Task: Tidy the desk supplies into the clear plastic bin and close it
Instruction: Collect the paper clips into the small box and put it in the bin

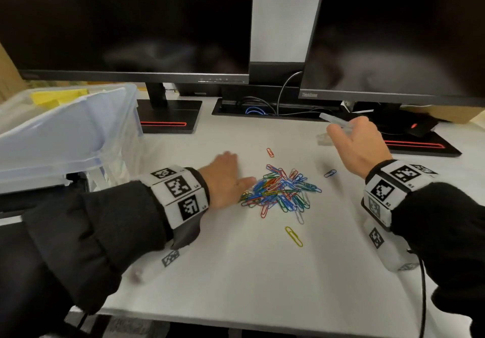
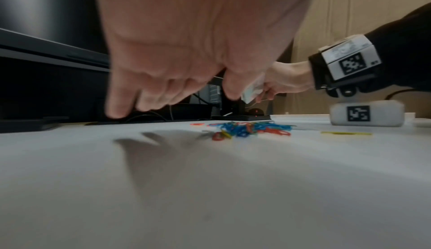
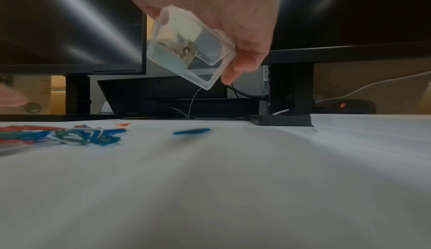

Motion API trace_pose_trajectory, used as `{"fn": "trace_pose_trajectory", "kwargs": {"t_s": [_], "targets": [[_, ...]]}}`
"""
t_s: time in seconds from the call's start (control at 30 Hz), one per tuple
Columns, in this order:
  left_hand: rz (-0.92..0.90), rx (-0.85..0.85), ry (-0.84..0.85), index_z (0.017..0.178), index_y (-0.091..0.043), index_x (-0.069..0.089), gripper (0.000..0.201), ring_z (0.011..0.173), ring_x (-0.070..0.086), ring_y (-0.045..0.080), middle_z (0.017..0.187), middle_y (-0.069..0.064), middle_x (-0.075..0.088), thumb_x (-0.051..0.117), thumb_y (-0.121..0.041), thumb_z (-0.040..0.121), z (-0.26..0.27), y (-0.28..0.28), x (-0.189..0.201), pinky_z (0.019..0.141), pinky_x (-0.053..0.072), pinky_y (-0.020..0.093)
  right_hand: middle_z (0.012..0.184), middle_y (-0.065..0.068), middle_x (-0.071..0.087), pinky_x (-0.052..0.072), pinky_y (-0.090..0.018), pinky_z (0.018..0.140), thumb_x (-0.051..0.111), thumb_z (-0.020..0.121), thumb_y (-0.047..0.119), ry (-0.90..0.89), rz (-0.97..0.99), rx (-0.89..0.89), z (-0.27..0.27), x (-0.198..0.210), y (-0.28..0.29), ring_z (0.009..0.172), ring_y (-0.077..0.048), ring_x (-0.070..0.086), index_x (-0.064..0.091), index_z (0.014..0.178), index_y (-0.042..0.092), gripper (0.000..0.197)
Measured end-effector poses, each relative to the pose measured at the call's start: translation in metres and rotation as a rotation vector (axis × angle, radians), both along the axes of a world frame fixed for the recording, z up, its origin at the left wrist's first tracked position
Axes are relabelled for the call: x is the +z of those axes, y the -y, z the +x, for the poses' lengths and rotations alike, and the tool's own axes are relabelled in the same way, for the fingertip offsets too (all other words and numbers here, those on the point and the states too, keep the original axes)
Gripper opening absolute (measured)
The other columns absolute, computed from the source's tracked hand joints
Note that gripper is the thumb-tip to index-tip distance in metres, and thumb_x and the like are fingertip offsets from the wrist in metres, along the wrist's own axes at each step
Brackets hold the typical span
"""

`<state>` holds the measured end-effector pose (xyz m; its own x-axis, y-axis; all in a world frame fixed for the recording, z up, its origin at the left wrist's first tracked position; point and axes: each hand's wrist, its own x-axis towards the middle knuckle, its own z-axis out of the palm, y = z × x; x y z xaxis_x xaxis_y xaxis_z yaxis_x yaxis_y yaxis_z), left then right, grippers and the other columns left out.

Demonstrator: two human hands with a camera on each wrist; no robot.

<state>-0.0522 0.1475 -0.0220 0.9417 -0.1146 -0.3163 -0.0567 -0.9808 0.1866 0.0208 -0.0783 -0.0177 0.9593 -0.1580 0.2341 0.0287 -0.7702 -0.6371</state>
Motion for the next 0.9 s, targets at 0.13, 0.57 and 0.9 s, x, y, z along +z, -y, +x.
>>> {"fn": "trace_pose_trajectory", "kwargs": {"t_s": [0.13, 0.57, 0.9], "targets": [[0.133, 0.02, -0.081, 0.142, 0.002, 0.023, 0.079, 0.139, 0.025, 0.029, 0.148, 0.02, 0.024, 0.03, -0.058, 0.092, -0.004, -0.008, -0.006, 0.113, 0.026, 0.039, 0.094, -0.015, 0.044, 0.032, -0.033, 0.074, 0.032, 0.089, 0.047, -0.054, -0.102, -0.014, 0.002, 0.002, 0.003, 0.089, -0.029, 0.043, 0.045, 0.094, 0.004, 0.045], [-0.011, -0.062, 0.008, 0.148, -0.005, 0.017, 0.068, 0.143, 0.022, 0.026, 0.157, 0.012, 0.016, 0.022, -0.05, 0.097, 0.083, 0.036, 0.0, 0.117, 0.019, 0.034, 0.094, -0.017, 0.053, 0.053, -0.044, 0.085, 0.038, 0.09, 0.001, -0.077, 0.024, -0.151, 0.009, 0.004, 0.003, 0.096, -0.039, 0.06, 0.041, 0.107, 0.007, 0.019], [-0.174, -0.467, 0.168, 0.126, -0.016, 0.056, 0.036, 0.119, 0.051, 0.021, 0.129, 0.005, 0.056, 0.045, -0.031, 0.096, 0.066, 0.061, -0.001, 0.1, 0.038, 0.027, 0.091, -0.011, 0.043, 0.03, -0.026, 0.052, 0.034, 0.083, -0.013, 0.203, -0.09, 0.003, 0.015, 0.006, 0.007, 0.074, -0.024, 0.04, 0.038, 0.088, 0.014, 0.028]]}}
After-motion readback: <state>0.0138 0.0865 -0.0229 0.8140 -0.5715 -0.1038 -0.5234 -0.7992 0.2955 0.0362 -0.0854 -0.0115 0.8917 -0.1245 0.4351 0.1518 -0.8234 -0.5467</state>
